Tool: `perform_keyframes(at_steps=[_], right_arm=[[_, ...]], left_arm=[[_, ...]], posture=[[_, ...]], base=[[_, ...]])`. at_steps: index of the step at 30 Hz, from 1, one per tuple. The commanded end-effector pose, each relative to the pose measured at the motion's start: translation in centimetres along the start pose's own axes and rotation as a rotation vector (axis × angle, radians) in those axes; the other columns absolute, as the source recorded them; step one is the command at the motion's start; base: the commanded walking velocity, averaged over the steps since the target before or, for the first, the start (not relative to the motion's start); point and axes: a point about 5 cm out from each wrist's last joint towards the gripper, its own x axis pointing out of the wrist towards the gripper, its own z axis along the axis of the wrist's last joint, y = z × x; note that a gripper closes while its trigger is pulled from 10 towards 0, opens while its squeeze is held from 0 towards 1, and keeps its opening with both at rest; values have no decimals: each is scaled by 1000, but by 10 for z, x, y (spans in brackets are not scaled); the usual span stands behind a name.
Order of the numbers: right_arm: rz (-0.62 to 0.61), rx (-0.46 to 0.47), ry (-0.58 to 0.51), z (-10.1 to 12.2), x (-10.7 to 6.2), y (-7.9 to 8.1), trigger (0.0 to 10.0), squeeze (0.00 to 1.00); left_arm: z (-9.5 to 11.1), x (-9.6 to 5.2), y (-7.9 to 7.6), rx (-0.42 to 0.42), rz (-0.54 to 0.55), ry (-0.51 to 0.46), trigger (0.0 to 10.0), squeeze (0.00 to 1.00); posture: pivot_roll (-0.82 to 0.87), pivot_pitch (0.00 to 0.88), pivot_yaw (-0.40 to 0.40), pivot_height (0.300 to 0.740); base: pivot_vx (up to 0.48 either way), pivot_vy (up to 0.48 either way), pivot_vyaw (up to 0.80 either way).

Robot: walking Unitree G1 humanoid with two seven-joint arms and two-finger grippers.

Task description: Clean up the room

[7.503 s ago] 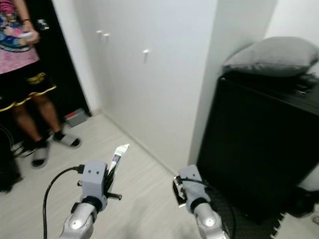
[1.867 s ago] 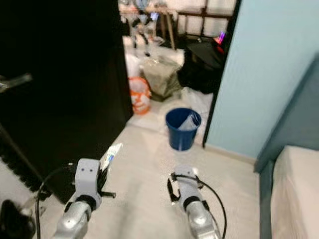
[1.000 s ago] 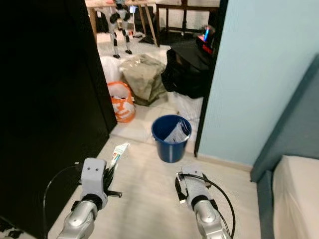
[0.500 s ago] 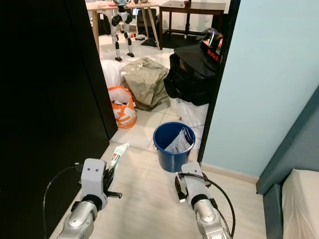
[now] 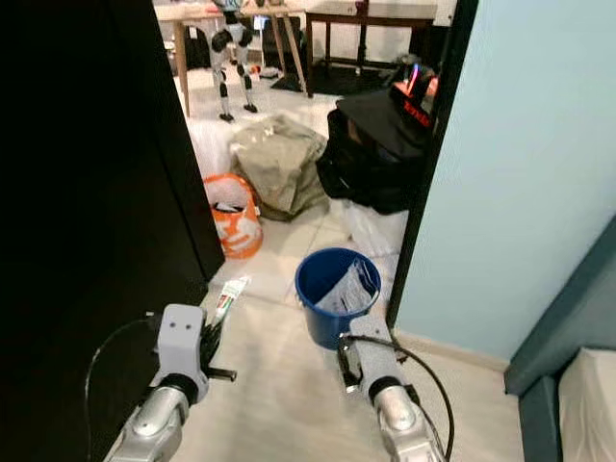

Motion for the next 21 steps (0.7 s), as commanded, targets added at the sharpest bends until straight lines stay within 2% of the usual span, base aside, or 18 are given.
perform_keyframes(at_steps=[1,7,14,21], right_arm=[[16,8,10,-3,-2,6,10000,0],[13,17,16,-4,-1,6,10000,0],[19,24,19,-4,-1,6,10000,0],[28,1,16,-3,0,8,10000,0]], left_arm=[[-4,-3,4,-6,16,21,10000,0],[-4,-3,4,-6,17,20,10000,0],[-4,-3,4,-3,15,21,10000,0],[-5,-3,5,0,16,19,10000,0]], posture=[[3,121,-4,740],[4,119,-7,740],[7,114,-7,740],[8,107,-9,740]], base=[[334,0,0],[334,0,0],[334,0,-768],[334,0,0]])
